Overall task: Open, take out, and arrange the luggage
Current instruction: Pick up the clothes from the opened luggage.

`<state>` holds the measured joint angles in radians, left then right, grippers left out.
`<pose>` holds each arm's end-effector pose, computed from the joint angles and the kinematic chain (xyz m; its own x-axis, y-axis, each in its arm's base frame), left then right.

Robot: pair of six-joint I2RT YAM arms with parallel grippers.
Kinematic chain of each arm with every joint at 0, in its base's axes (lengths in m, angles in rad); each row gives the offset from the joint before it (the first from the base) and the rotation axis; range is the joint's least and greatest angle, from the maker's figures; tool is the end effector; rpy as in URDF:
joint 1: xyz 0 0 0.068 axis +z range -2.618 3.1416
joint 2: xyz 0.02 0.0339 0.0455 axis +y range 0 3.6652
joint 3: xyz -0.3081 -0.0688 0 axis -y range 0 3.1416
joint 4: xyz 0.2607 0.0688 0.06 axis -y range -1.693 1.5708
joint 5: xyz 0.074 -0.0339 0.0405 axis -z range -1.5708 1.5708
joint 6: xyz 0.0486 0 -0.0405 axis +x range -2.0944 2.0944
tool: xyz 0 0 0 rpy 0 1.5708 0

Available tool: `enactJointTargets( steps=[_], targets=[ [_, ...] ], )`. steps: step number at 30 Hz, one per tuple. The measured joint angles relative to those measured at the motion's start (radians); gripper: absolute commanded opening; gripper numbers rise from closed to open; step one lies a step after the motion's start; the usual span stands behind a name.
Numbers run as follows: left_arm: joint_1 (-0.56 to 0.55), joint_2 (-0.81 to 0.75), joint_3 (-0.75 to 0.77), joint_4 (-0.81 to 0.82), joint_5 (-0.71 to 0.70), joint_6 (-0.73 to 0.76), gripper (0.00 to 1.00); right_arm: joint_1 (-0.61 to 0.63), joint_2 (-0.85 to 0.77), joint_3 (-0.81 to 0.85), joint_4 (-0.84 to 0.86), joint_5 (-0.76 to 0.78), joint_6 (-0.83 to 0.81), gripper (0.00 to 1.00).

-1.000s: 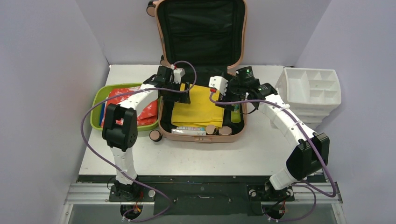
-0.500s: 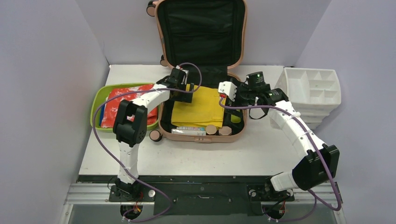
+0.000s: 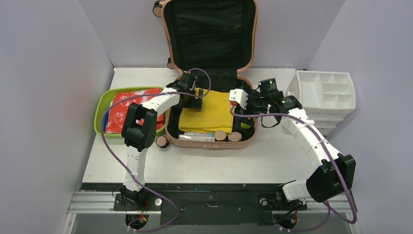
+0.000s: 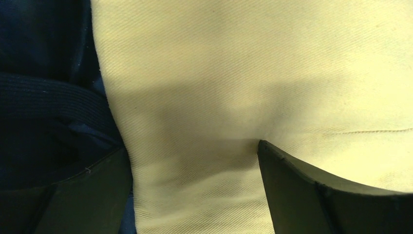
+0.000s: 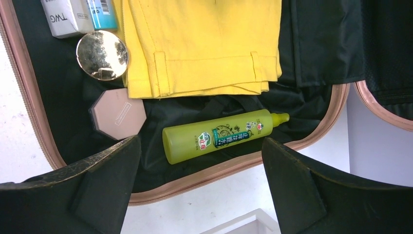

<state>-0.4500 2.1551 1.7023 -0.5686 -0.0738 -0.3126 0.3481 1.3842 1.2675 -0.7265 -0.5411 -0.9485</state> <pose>0.4649 -0.2206 0.2059 -0.8535 0.0717 -0.5162 0.1436 0.9845 -0.1008 0.2788 0.1278 0.3591 0.0900 -0.7082 -0.7002 -0.9285 0.1946 -0.3162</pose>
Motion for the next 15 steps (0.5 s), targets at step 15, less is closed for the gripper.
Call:
enactJointTargets(
  steps=[15],
  targets=[
    [0.043, -0.011, 0.000, -0.004, 0.131, -0.028, 0.73, 0.045, 0.095, 0.023, 0.023, -0.114, -0.033, 0.92]
  ],
)
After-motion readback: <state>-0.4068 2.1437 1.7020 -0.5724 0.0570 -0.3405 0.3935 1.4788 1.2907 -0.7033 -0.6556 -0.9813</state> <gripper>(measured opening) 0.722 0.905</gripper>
